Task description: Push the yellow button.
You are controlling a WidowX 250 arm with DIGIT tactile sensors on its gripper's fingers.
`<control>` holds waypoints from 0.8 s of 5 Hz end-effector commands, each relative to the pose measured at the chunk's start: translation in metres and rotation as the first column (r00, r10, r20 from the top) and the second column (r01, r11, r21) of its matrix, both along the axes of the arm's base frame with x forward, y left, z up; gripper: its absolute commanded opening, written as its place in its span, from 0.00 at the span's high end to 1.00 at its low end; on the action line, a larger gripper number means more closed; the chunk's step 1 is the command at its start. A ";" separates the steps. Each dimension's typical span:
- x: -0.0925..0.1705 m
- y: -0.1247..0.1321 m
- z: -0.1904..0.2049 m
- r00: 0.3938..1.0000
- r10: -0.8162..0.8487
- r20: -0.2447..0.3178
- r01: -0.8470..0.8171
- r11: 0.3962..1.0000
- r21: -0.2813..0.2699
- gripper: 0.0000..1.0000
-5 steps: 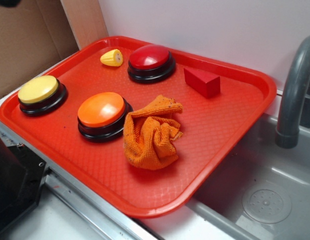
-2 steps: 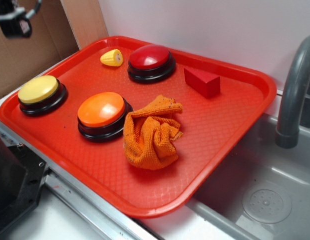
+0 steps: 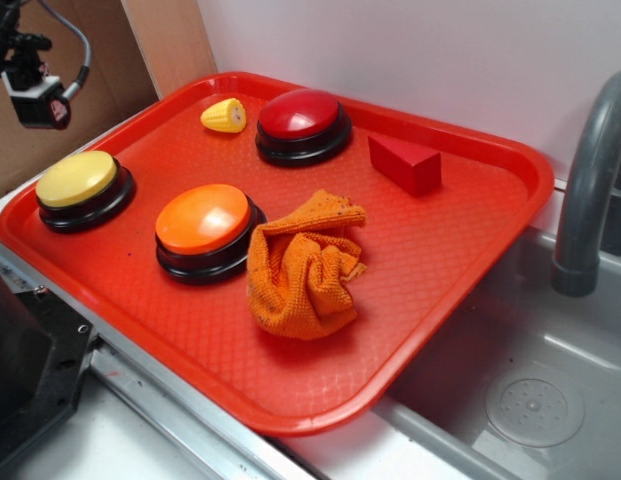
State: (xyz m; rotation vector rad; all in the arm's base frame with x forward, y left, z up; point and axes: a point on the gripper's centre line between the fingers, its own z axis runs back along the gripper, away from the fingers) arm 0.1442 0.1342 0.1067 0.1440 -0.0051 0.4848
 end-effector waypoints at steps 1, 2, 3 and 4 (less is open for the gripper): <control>-0.006 -0.001 0.012 0.982 -0.164 0.094 0.165 0.986 -0.007 0.00; -0.006 -0.001 0.012 0.982 -0.164 0.094 0.165 0.986 -0.007 0.00; -0.006 -0.001 0.012 0.982 -0.164 0.094 0.165 0.986 -0.007 0.00; 0.027 0.010 -0.009 0.984 -0.136 0.113 0.133 0.991 0.029 0.00</control>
